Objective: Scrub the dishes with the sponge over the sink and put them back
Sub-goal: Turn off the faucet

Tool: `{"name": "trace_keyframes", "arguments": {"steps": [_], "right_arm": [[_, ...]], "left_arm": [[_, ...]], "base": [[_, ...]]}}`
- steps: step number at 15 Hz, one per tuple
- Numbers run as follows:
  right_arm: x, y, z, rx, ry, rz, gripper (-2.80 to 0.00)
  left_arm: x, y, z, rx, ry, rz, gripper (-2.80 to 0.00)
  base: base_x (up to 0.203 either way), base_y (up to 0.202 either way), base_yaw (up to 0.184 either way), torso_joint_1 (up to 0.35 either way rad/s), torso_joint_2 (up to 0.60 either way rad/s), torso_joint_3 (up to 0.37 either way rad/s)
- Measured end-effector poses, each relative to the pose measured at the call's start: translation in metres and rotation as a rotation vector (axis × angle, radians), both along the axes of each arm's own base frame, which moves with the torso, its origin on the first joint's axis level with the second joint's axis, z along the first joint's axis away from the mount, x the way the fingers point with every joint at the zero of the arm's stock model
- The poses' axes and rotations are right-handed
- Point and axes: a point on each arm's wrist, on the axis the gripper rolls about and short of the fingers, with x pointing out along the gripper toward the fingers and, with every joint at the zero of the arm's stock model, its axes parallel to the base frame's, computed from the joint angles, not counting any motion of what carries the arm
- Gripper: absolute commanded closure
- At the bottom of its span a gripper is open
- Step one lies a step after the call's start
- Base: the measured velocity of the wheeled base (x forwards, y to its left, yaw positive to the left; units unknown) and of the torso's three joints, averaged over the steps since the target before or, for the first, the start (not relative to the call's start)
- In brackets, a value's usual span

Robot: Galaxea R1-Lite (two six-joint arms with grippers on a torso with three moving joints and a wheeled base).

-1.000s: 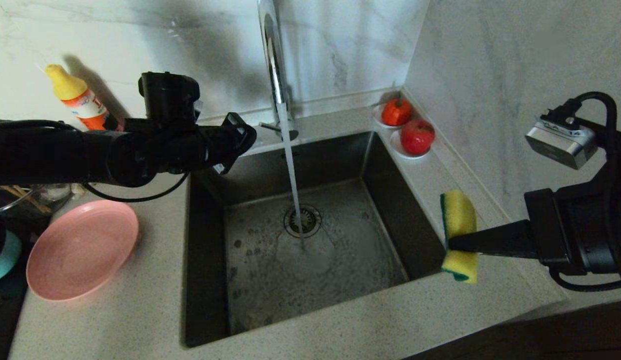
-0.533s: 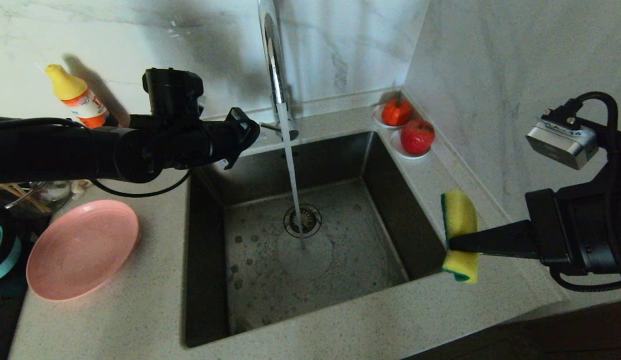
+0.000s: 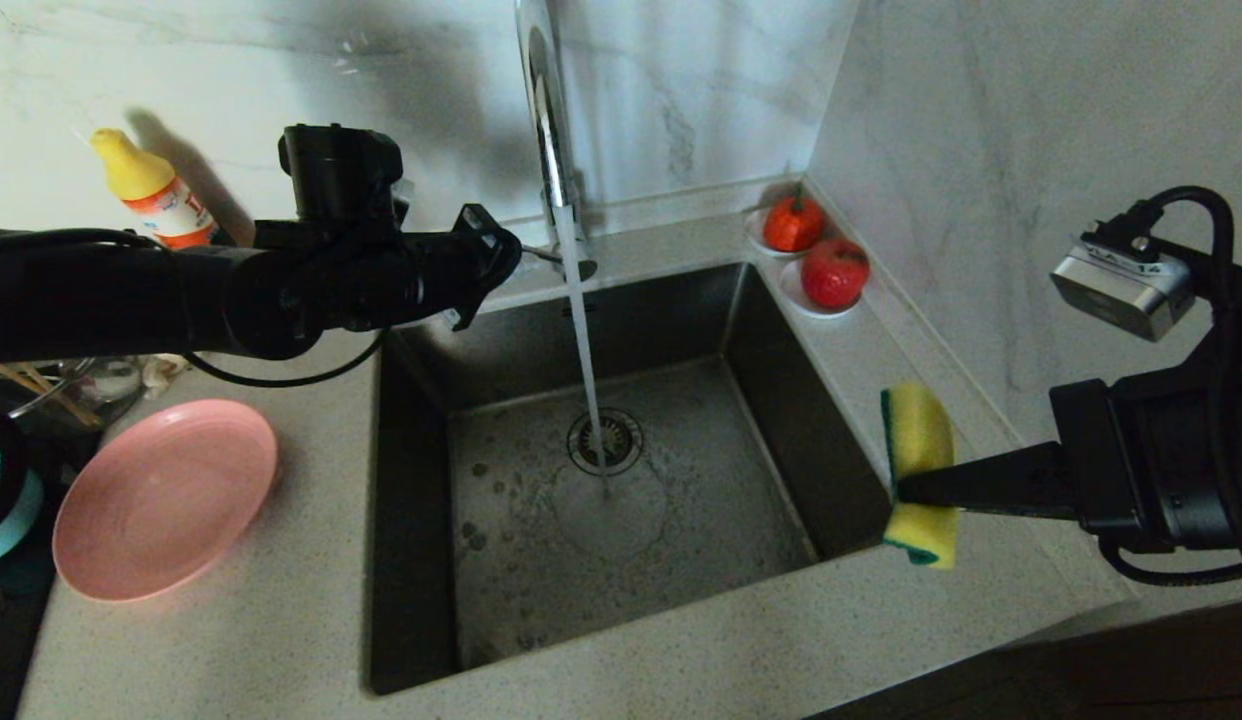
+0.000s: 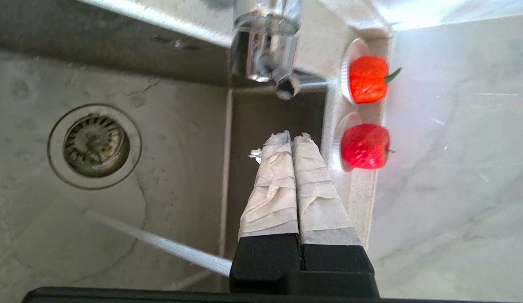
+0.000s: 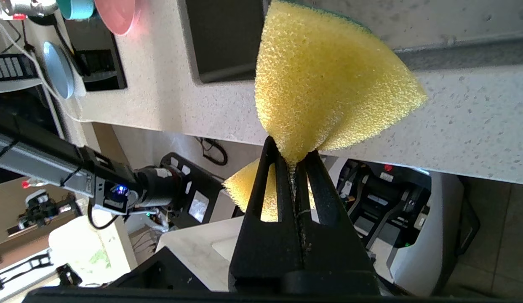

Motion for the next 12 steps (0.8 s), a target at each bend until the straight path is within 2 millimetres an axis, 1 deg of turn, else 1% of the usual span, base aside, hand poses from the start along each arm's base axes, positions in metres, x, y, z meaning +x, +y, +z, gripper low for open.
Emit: {"name": "trace_keyframes", "arguments": {"steps": [5,12], "right_arm": [[0.0,0.0,-0.002,-0.004,0.006,0.003,0.0],[0.0,0.0,-0.003,-0.003,0.011,0.003,0.0]], "left_arm": [[0.01,-0.003,0.002,-0.007,-0.02,0.008,0.0],[0.013,-0.004,-0.005,-0.01,-0.001,0.009,0.0]], "base": [[0.0,0.0,0.0,0.0,0.0,0.0],[0.0,0.0,0.0,0.0,0.0,0.0]]}}
